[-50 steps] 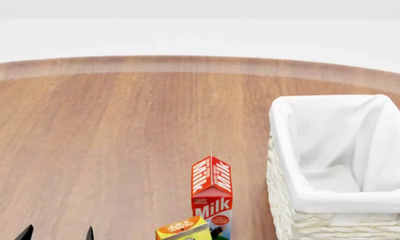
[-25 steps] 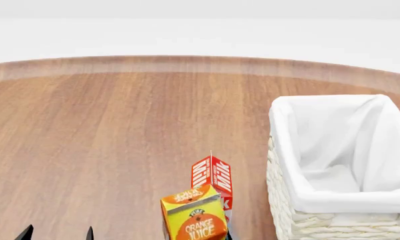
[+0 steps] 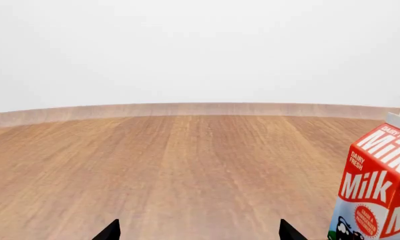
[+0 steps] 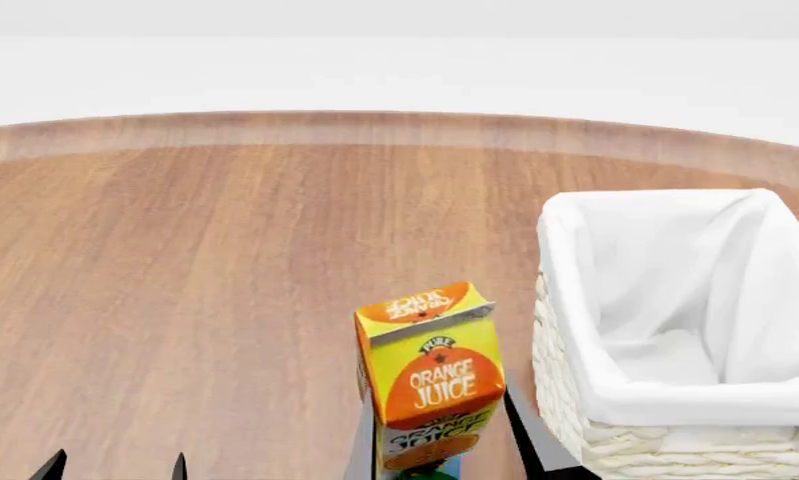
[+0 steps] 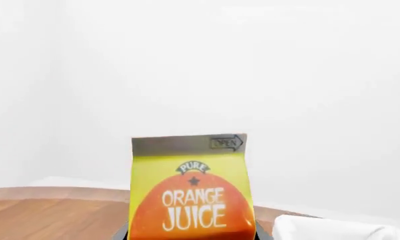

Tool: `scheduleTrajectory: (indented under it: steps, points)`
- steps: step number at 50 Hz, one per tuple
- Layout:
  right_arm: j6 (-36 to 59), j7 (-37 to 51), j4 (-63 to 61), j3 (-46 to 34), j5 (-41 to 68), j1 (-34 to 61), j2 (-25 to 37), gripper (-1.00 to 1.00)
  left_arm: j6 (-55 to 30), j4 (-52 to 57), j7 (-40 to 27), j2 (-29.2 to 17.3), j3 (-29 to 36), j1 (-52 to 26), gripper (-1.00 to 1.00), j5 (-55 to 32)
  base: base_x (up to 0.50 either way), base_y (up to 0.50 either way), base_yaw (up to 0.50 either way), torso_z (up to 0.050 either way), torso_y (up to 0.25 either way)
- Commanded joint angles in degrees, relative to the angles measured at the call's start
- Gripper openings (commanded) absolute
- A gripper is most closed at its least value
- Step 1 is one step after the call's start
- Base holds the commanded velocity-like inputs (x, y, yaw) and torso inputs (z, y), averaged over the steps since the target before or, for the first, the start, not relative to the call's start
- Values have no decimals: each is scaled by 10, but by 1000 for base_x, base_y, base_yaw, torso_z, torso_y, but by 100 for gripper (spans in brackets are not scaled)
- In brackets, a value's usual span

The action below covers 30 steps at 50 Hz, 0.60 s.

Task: Pick up the orange juice, and put it in the basket.

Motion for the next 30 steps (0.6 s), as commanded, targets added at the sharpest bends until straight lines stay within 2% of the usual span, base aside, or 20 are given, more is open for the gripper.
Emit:
scheduleTrajectory:
  steps: [1,4,11,18,30]
  points:
    - [82,9,-72,34,8,47,2,-100,1,0,-2,-2,2,-1,100,-2,0,0,0,0,0]
    - [107,22,-86,53,37,70,8,-100,1,0,-2,-2,3,-1,100,-2,0,0,0,0,0]
    - [79,185,-87,8,182,156,127,-100,1,0,-3,-3,4,-1,100,-3,0,0,0,0,1]
    - [47,287,-86,-24,276,231,207,-100,2,-1,-4,-4,5,-1,100,-4,0,0,0,2,0]
    - [29,338,-80,-4,357,291,257,-100,2,-1,-6,-5,7,-2,100,-5,0,0,0,0,1]
